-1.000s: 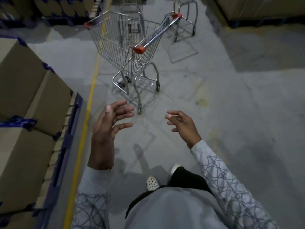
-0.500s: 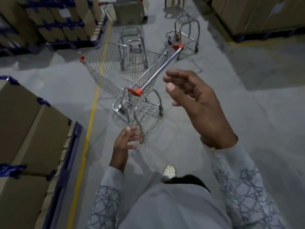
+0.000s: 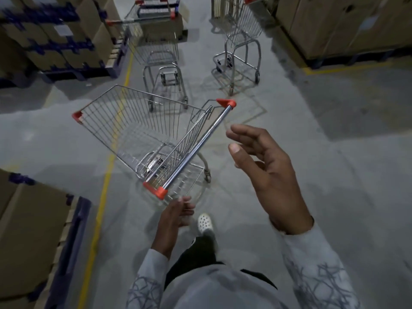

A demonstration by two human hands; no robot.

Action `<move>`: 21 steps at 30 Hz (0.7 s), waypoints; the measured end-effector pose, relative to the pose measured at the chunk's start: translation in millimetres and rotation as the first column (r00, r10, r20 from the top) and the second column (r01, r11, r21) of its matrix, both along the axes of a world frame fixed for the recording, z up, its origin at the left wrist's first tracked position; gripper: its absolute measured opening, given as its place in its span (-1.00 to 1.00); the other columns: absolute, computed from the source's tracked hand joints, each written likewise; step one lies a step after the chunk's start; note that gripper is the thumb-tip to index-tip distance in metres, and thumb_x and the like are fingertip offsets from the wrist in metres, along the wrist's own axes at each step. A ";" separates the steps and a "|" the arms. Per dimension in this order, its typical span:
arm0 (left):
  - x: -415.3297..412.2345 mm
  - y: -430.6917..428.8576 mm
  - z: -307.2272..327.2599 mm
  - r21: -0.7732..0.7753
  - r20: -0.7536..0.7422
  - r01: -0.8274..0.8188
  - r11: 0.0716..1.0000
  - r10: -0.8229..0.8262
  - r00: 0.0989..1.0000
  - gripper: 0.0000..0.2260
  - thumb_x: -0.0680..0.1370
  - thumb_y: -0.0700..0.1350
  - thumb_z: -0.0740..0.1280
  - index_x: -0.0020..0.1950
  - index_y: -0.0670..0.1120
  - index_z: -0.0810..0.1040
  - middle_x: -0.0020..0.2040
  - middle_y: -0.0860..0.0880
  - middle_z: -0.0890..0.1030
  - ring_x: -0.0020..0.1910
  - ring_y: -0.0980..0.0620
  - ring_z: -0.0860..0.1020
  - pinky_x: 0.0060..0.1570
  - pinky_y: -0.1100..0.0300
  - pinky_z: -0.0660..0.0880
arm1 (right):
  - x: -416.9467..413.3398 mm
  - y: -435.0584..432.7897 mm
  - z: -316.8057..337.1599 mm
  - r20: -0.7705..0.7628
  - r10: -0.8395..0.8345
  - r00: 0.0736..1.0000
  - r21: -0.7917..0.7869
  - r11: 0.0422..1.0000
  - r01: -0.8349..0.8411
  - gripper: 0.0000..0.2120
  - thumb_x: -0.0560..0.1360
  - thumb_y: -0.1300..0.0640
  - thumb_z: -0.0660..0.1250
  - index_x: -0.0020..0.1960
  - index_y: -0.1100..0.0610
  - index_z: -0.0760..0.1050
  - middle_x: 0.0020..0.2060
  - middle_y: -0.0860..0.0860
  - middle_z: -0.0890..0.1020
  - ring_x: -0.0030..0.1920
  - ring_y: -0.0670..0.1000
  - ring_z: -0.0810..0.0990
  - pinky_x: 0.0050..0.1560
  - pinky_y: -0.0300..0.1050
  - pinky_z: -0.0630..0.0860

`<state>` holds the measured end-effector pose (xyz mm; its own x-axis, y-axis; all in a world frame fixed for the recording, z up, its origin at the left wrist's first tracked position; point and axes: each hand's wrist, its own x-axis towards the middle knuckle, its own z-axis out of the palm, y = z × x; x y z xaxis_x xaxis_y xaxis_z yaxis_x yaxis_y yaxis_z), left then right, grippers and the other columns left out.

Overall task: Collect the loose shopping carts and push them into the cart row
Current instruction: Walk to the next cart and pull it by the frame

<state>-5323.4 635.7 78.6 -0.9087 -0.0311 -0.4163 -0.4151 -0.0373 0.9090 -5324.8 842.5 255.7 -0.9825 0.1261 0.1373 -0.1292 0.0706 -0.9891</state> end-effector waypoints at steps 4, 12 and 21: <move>-73.2 18.6 8.0 0.016 -0.106 0.008 1.000 -0.007 0.994 -0.54 0.51 0.19 0.26 0.21 -0.13 0.60 0.03 -0.16 0.69 -0.02 -0.13 0.62 -0.05 0.00 0.50 | -75.9 19.8 -48.0 0.073 -0.015 0.997 0.025 1.000 0.013 -0.76 0.57 0.00 0.39 0.23 -0.08 0.55 0.13 -0.14 0.67 0.14 -0.09 0.62 0.00 -0.08 0.61; -196.2 27.7 -1.2 -0.272 -0.327 -0.047 0.961 -0.046 0.944 -0.69 0.50 0.17 0.39 0.17 0.06 0.61 0.02 0.06 0.67 0.04 0.01 0.64 -0.01 0.00 0.61 | -263.7 29.3 -156.9 0.148 -0.009 0.989 0.381 0.923 -0.048 -0.83 0.53 -0.09 0.35 0.10 -0.11 0.56 -0.08 -0.14 0.68 -0.04 -0.11 0.65 0.06 -0.08 0.56; -229.3 36.5 -34.3 -0.616 0.567 0.572 0.542 -0.200 0.799 -0.45 0.36 0.35 0.41 0.09 -0.07 0.62 -0.06 -0.07 0.73 -0.09 -0.05 0.70 -0.14 0.12 0.62 | -331.1 14.4 -230.2 0.057 0.238 0.970 0.985 0.147 -0.094 -0.63 0.48 -0.04 0.27 -0.41 0.11 0.61 -0.47 0.03 0.59 -0.31 0.10 0.44 0.03 0.09 0.29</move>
<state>-5552.7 672.2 44.3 -0.6677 -0.1745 -0.7237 -0.5200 0.8049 0.2857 -5655.8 856.9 25.4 -0.9333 -0.3474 0.0908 -0.3556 0.9291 -0.1013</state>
